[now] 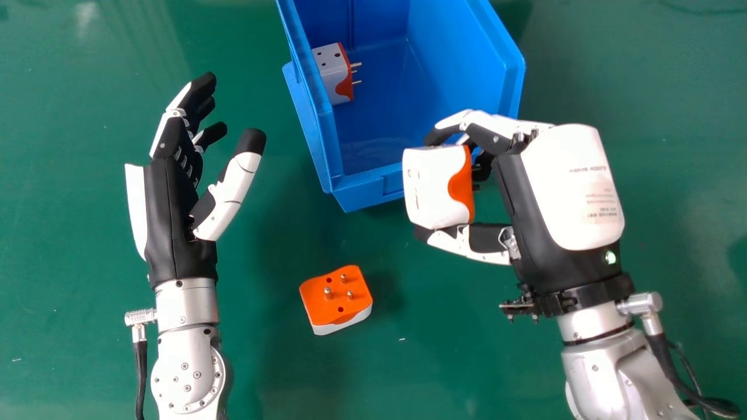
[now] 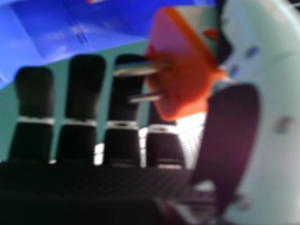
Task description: Pick all objects and put in blue box
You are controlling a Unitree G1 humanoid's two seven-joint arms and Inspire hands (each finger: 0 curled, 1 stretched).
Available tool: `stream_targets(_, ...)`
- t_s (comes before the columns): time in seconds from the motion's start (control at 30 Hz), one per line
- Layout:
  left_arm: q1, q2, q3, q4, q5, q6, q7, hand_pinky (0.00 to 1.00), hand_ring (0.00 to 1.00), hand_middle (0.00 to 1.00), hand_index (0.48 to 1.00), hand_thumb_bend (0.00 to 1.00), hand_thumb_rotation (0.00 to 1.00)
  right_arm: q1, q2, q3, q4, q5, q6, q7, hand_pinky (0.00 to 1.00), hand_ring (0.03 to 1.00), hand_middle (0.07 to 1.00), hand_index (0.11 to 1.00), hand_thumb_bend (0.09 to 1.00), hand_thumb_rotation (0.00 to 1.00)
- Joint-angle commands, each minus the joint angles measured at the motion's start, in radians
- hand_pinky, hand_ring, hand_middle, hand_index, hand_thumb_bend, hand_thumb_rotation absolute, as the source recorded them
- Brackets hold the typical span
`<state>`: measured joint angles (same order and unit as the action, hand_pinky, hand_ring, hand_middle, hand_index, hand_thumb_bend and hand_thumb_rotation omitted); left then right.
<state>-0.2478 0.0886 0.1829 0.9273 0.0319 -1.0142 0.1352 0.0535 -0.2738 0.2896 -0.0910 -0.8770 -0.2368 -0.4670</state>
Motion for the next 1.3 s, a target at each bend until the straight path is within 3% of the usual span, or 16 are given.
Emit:
stream_targets(0.0, -0.013, 0.000, -0.001, -0.004, -0.004, -0.016, -0.002, 0.80, 0.87, 0.87, 0.804, 0.76, 0.52, -0.033, 0.009, -0.017, -0.038, -0.001, -0.004, -0.023, 0.30, 0.369, 0.477, 0.524, 0.512, 0.00)
stream_targets(0.07, -0.013, -0.003, -0.002, -0.005, -0.010, -0.014, -0.007, 0.80, 0.88, 0.87, 0.805, 0.76, 0.52, -0.058, 0.012, -0.021, -0.026, 0.001, -0.006, -0.025, 0.31, 0.370, 0.479, 0.523, 0.512, 0.00)
stream_targets(0.33, -0.014, -0.002, -0.001, 0.000, -0.007, -0.014, -0.002, 0.81, 0.88, 0.87, 0.805, 0.77, 0.52, -0.152, 0.026, -0.022, 0.041, 0.008, -0.013, -0.031, 0.31, 0.373, 0.489, 0.523, 0.511, 0.00)
stream_targets(0.47, -0.014, -0.002, -0.001, 0.002, -0.011, -0.019, -0.008, 0.81, 0.88, 0.87, 0.805, 0.77, 0.52, -0.203, 0.038, -0.021, 0.075, 0.011, -0.010, -0.034, 0.31, 0.384, 0.495, 0.524, 0.504, 0.00)
stream_targets(0.63, -0.014, 0.004, -0.001, 0.000, -0.008, -0.016, -0.007, 0.81, 0.88, 0.87, 0.805, 0.76, 0.52, -0.261, 0.056, -0.019, 0.111, 0.014, -0.012, -0.044, 0.31, 0.391, 0.499, 0.522, 0.500, 0.00)
stream_targets(0.83, -0.017, 0.004, -0.003, 0.003, -0.003, -0.017, -0.004, 0.81, 0.88, 0.87, 0.805, 0.76, 0.52, -0.465, 0.067, 0.008, 0.347, -0.017, 0.004, -0.095, 0.31, 0.402, 0.503, 0.526, 0.497, 0.00)
stream_targets(1.27, -0.023, 0.007, 0.002, 0.007, -0.008, -0.016, -0.005, 0.81, 0.88, 0.87, 0.805, 0.77, 0.52, -0.759, 0.081, 0.053, 0.767, 0.005, -0.015, -0.202, 0.31, 0.417, 0.487, 0.550, 0.493, 0.00)
